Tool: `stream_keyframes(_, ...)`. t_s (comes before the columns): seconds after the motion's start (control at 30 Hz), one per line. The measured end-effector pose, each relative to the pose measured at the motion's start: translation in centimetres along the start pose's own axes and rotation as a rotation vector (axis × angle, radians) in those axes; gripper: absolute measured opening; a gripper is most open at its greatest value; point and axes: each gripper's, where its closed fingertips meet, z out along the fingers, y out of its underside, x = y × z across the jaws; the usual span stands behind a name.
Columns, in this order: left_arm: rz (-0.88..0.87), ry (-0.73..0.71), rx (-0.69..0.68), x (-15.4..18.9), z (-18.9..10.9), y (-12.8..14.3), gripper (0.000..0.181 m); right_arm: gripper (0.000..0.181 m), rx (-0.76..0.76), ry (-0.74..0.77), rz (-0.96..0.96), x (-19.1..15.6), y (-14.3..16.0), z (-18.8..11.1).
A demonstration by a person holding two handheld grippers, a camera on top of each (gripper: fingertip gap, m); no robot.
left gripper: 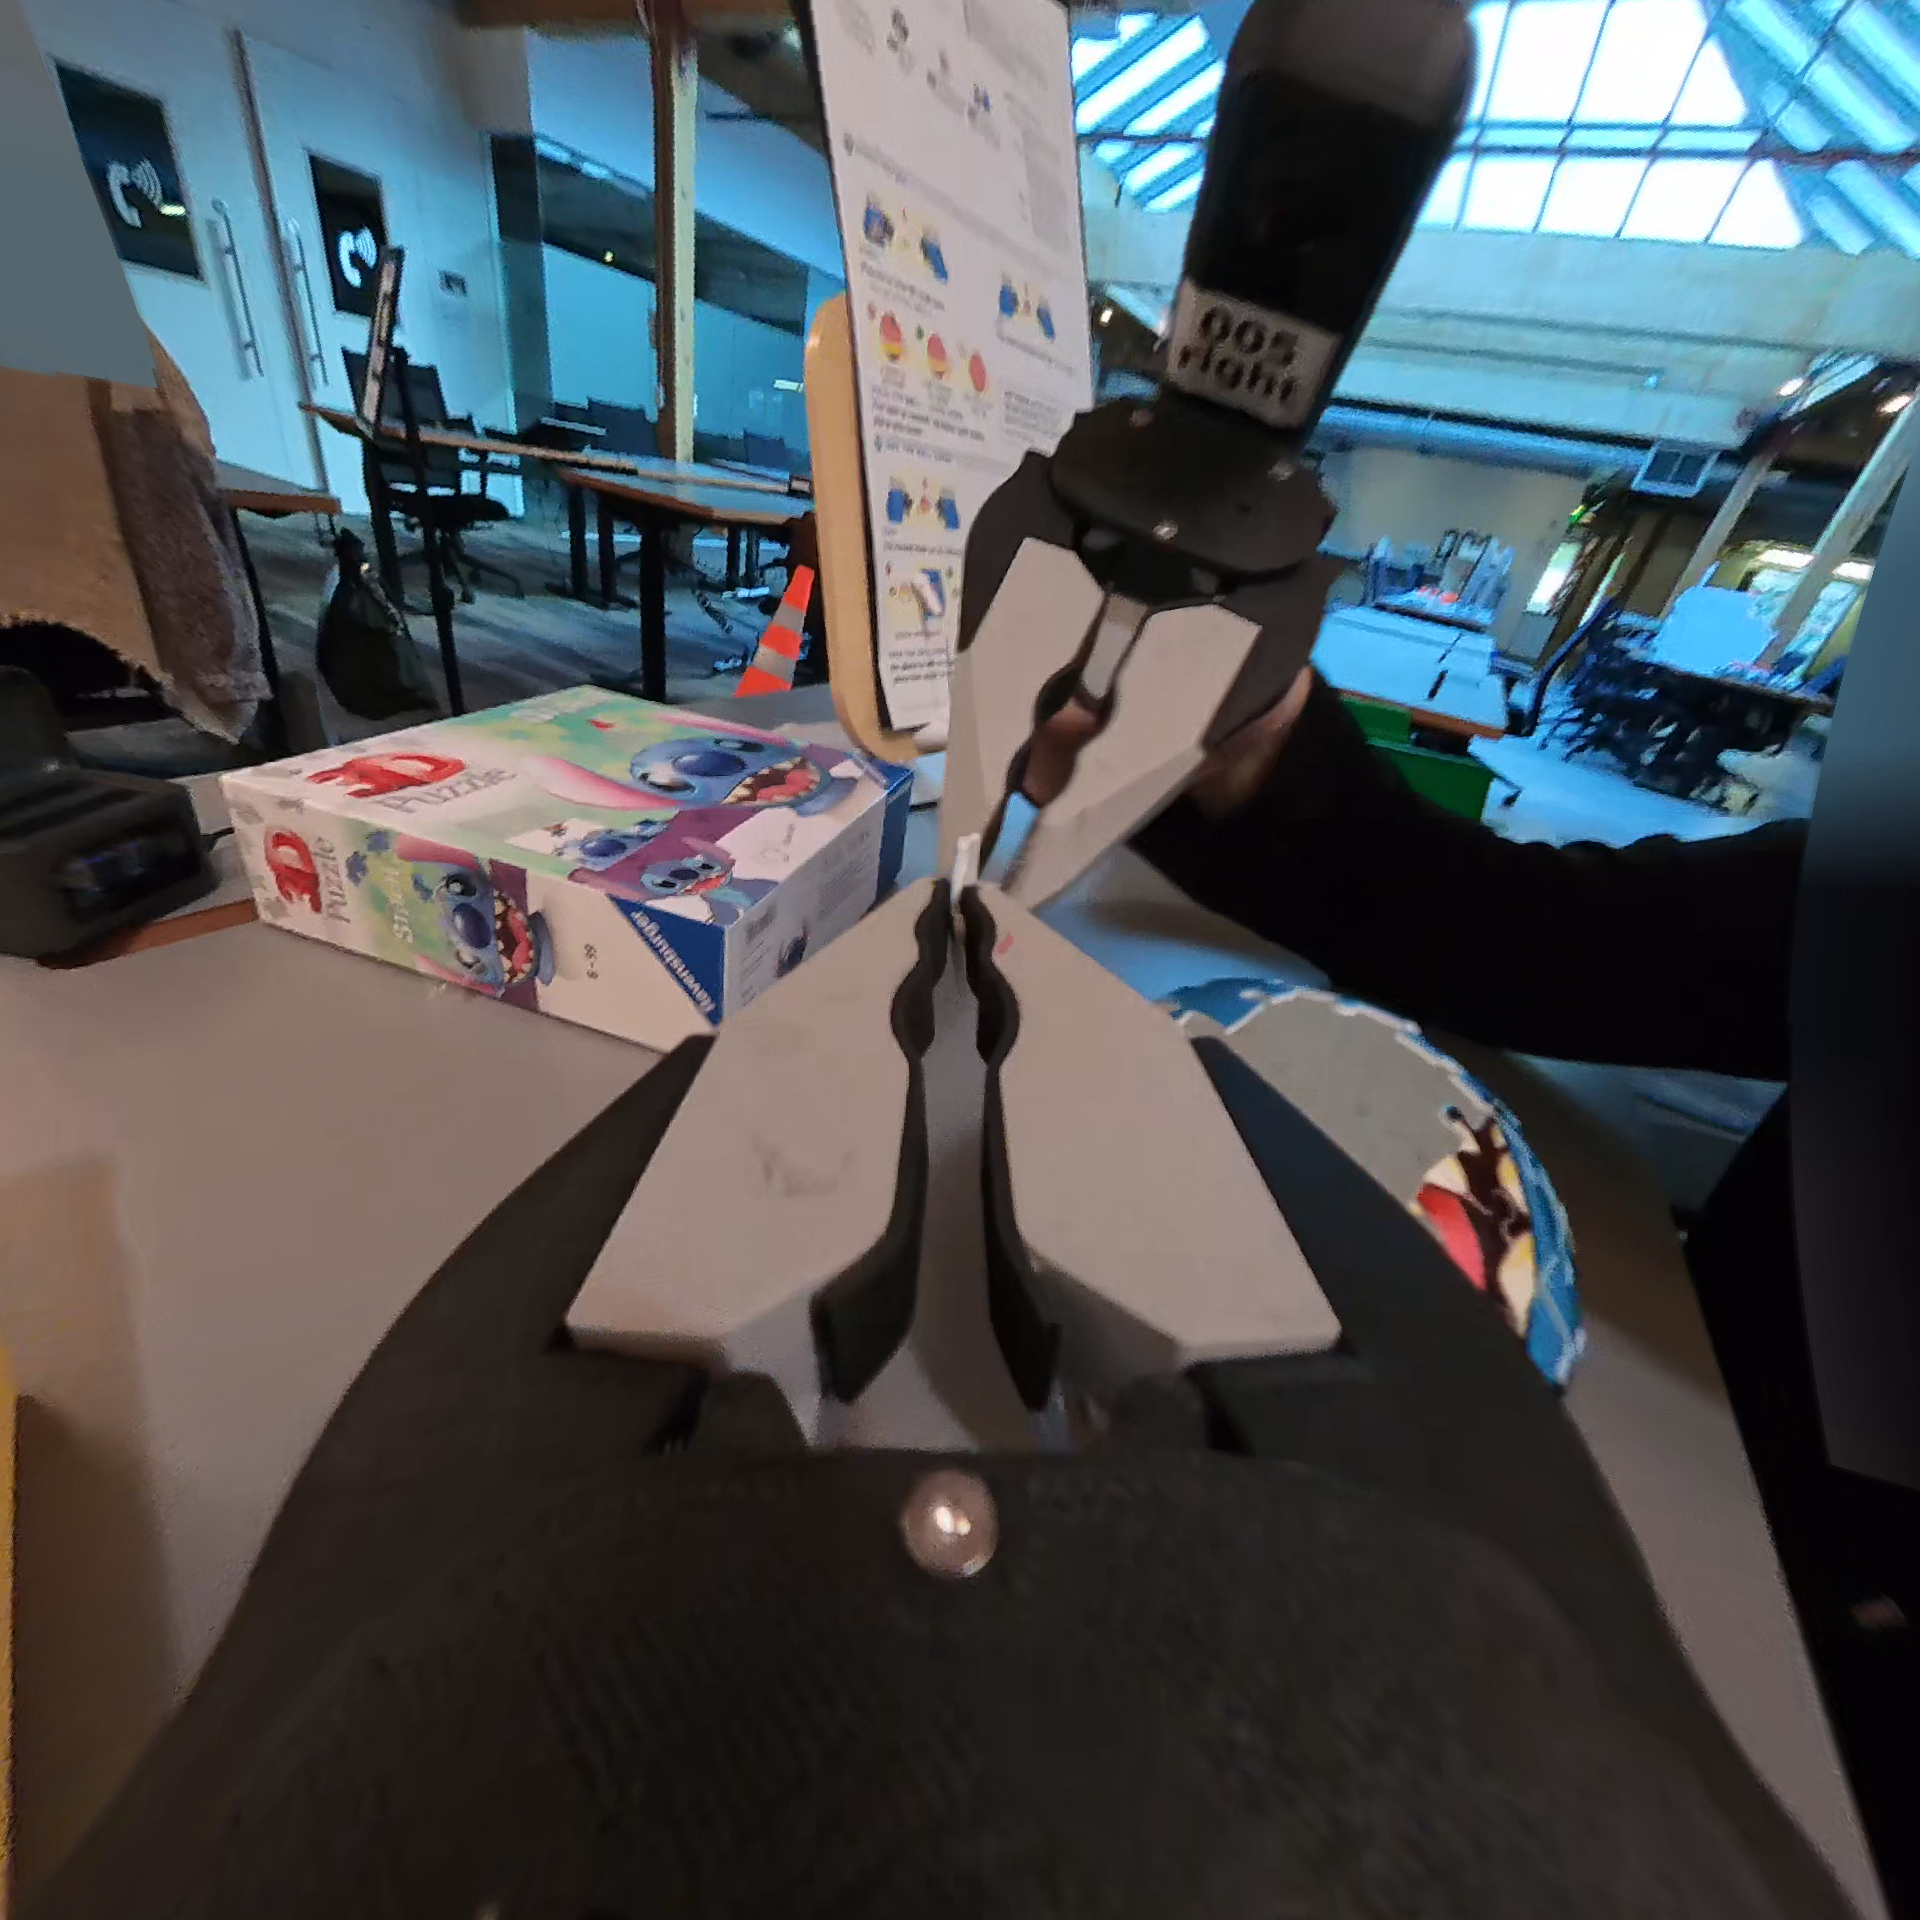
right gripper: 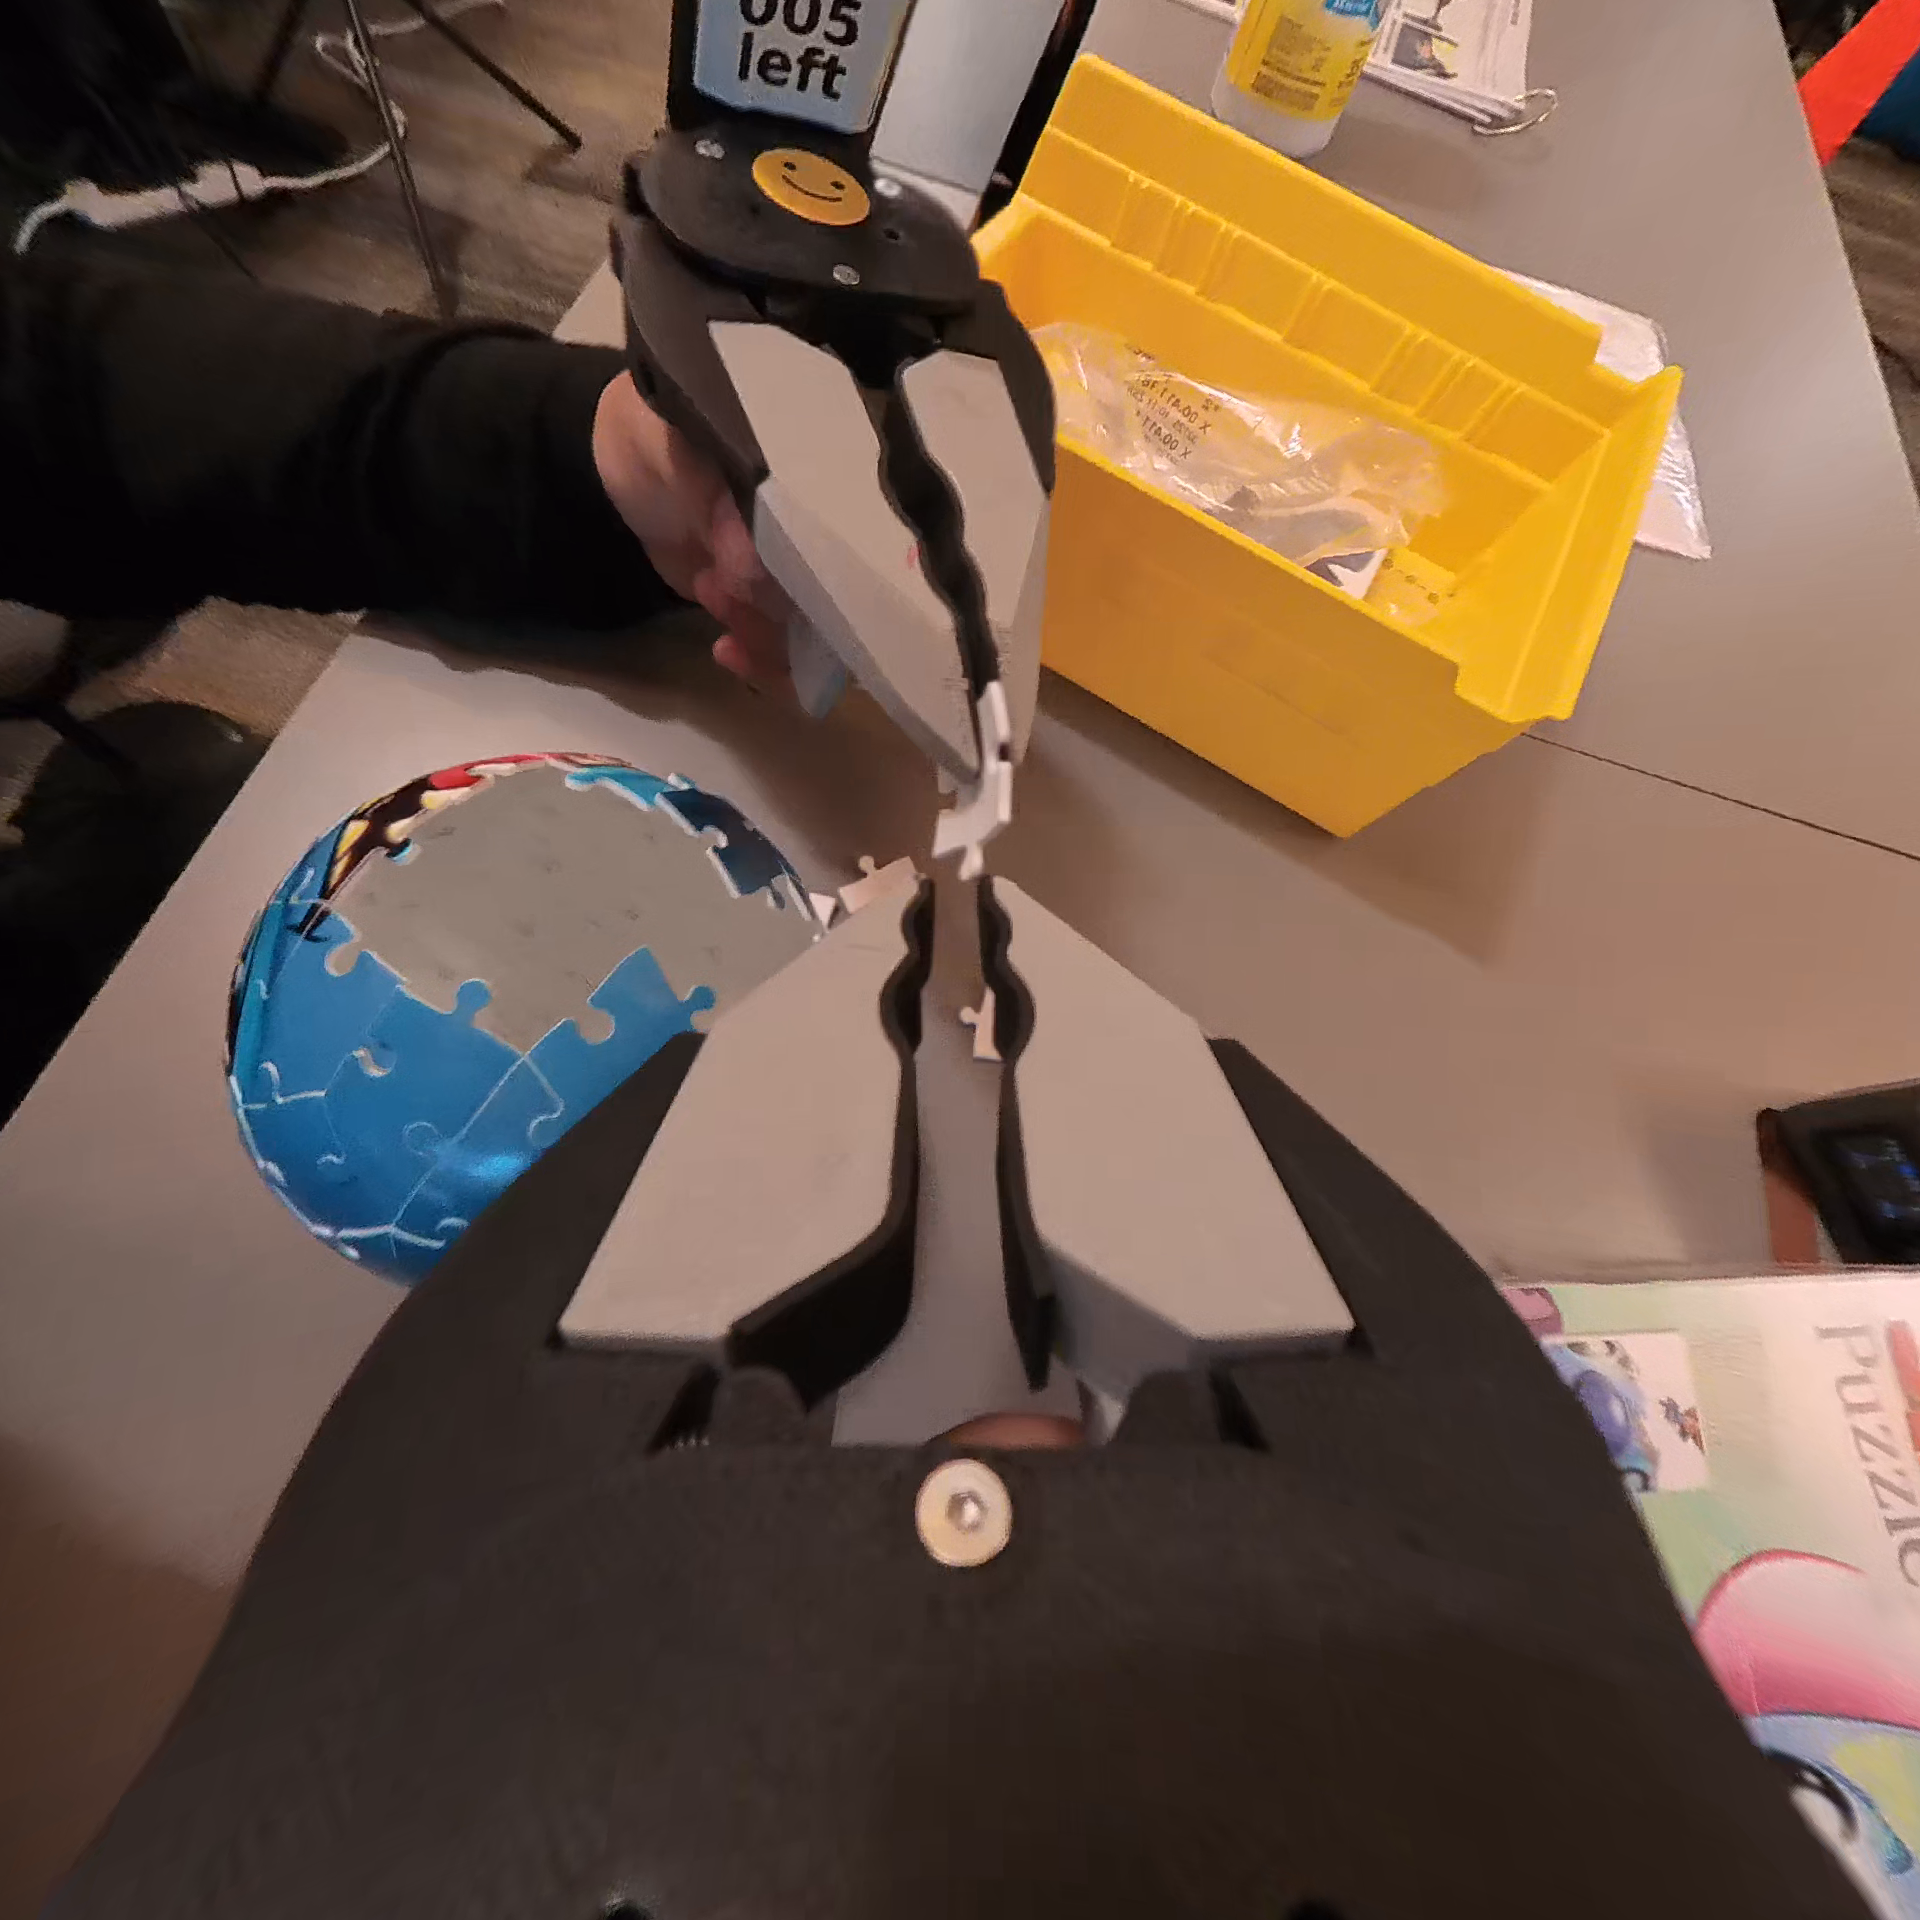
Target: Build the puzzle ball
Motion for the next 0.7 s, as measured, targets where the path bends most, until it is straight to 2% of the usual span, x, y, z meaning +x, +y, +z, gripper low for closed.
stream_keyframes(0.13, -0.051, 0.016, 0.095, 0.1, -0.5, -1.5, 0.0, 0.0, 0.05, -0.014, 0.021, -0.1, -0.9, 0.0)
stream_keyframes(0.3, -0.068, 0.01, 0.103, -0.2, -0.5, -1.5, 0.0, 0.0, 0.142, -0.065, 0.063, -0.6, -2.3, -0.5)
stream_keyframes(0.47, -0.055, -0.014, 0.091, -0.4, -0.3, -1.2, 0.0, 0.0, 0.126, -0.071, 0.102, -0.2, -1.7, -0.2)
stream_keyframes(0.63, -0.068, 0.0, 0.115, -0.3, -0.5, -1.6, 0.0, 0.001, 0.092, -0.004, 0.098, 0.8, -1.1, -0.2)
stream_keyframes(0.7, -0.056, -0.012, 0.112, -0.4, -0.5, -1.5, 0.0, 0.002, 0.125, -0.043, 0.093, 0.2, -1.6, -0.3)
